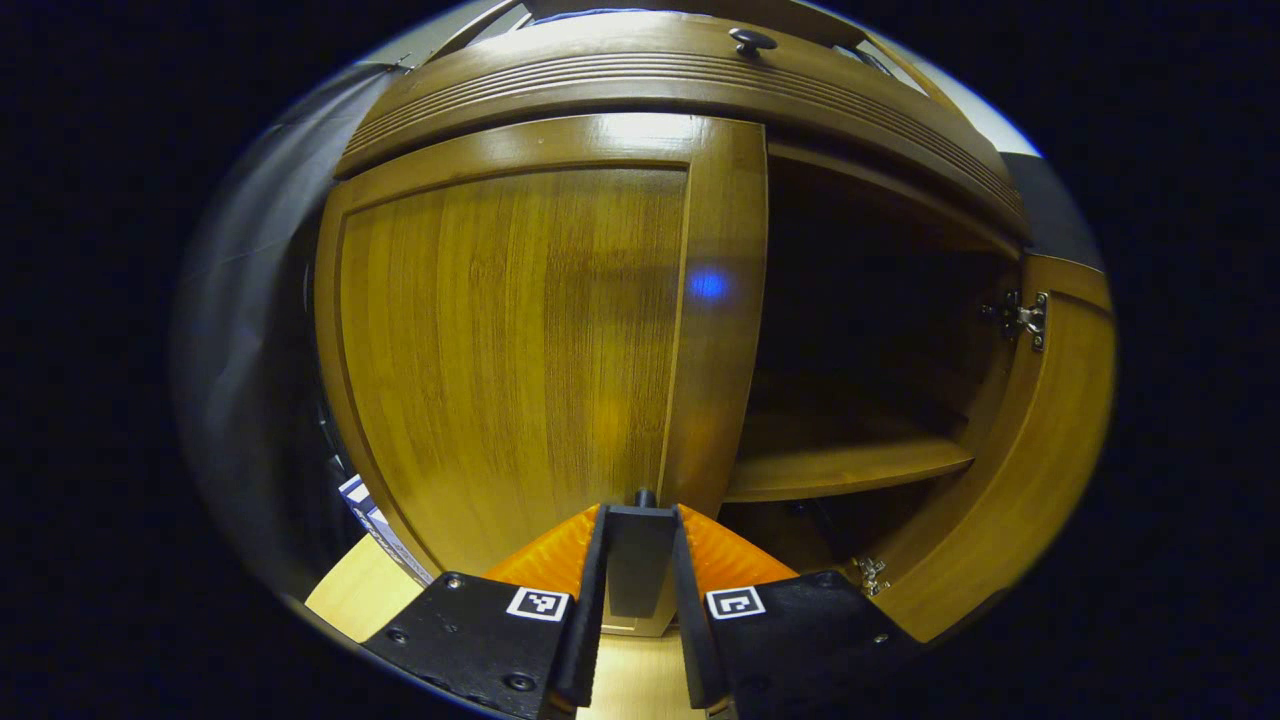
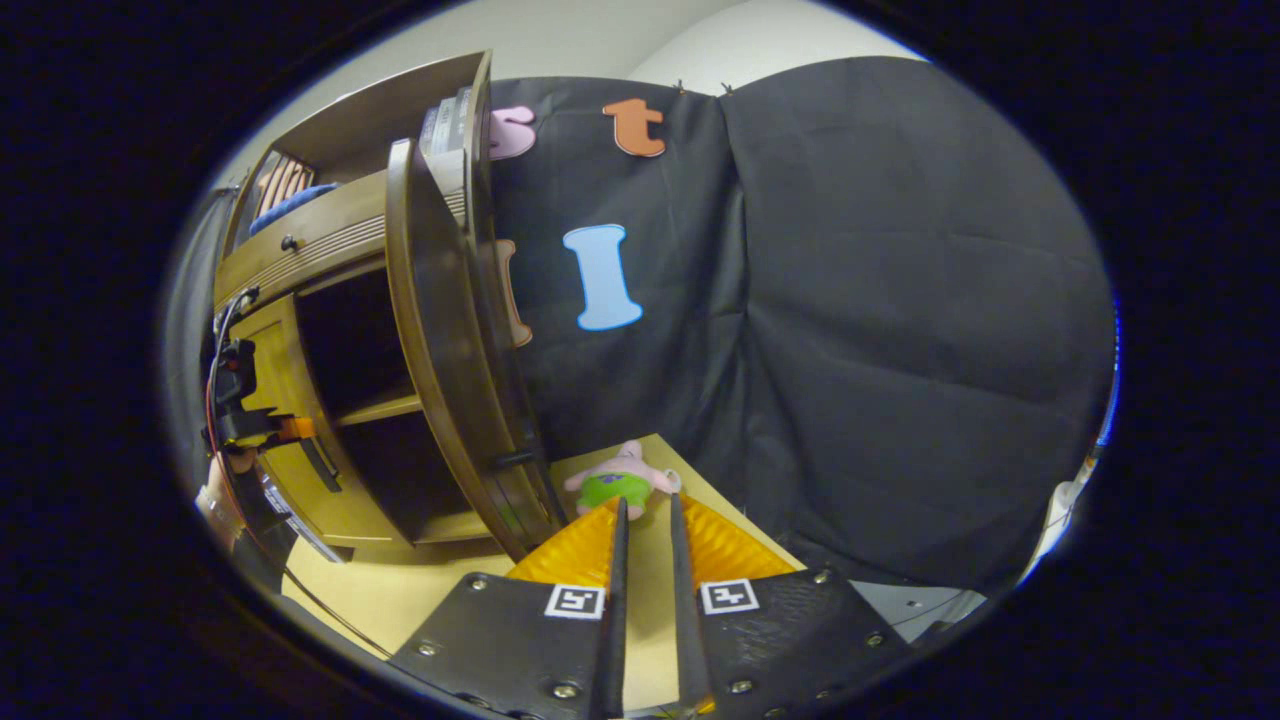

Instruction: Open the right door of the double-door shoe cabinet with the right hand, and open the left door with the left hand.

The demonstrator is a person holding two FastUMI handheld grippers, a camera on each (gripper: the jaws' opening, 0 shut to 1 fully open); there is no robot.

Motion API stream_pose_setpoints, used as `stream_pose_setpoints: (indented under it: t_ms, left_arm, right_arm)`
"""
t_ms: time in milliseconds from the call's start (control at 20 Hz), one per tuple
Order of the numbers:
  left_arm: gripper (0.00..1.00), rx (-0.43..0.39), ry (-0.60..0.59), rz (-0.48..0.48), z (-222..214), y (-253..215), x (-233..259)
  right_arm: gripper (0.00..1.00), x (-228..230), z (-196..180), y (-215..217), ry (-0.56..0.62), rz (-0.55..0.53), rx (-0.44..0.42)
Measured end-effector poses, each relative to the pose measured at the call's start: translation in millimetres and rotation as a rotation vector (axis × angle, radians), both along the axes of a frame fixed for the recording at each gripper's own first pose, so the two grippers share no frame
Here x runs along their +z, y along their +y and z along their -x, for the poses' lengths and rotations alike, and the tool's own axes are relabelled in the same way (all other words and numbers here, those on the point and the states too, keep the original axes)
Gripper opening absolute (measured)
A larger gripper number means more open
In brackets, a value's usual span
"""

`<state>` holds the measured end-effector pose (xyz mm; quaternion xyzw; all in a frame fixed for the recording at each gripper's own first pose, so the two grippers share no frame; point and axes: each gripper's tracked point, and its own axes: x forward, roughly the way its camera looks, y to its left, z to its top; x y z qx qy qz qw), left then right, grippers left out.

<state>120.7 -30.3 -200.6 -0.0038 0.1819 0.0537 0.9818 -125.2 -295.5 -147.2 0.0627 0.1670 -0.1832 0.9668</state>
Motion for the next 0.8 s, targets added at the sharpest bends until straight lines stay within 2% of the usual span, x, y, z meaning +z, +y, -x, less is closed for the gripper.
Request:
stream_pose_setpoints:
  t_ms: [100, 150, 200, 250, 450, 500, 550, 700, 800]
  left_arm:
    - [0.33, 0.001, -0.002, 0.006, 6.3, 1.3, 0.9]
    - [0.35, 0.003, -0.001, 0.011, 9.6, 2.3, 1.4]
    - [0.32, 0.004, -0.003, 0.015, 14.1, 2.9, 2.2]
    - [0.37, 0.005, -0.006, 0.016, 17.9, 4.0, 3.3]
    - [0.32, 0.012, -0.014, 0.033, 36.2, 7.0, 5.9]
    - [0.35, 0.014, -0.017, 0.039, 40.8, 8.1, 7.5]
    - [0.32, 0.014, -0.016, 0.043, 45.2, 9.2, 7.4]
    - [0.35, 0.023, -0.014, 0.051, 56.4, 9.7, 10.0]
    - [0.32, 0.033, -0.015, 0.061, 66.1, 13.9, 11.1]
  right_arm:
    - [0.21, 1.4, 2.1, 1.7, 0.001, -0.002, 0.006]
    - [0.21, 2.0, 1.6, 3.7, 0.0, -0.005, 0.012]
    - [0.21, 2.9, 2.1, 5.4, 0.0, -0.006, 0.019]
    - [0.21, 2.8, 2.0, 7.9, 0.002, -0.007, 0.028]
    - [0.21, 4.2, 1.8, 22.6, 0.009, -0.011, 0.069]
    - [0.21, 2.1, 0.8, 25.5, 0.012, -0.015, 0.08]
    - [0.21, 1.6, -0.2, 28.7, 0.014, -0.021, 0.091]
    - [0.21, -5.4, -2.5, 41.6, 0.025, -0.04, 0.126]
    - [0.21, -7.7, -1.2, 50.4, 0.033, -0.046, 0.147]
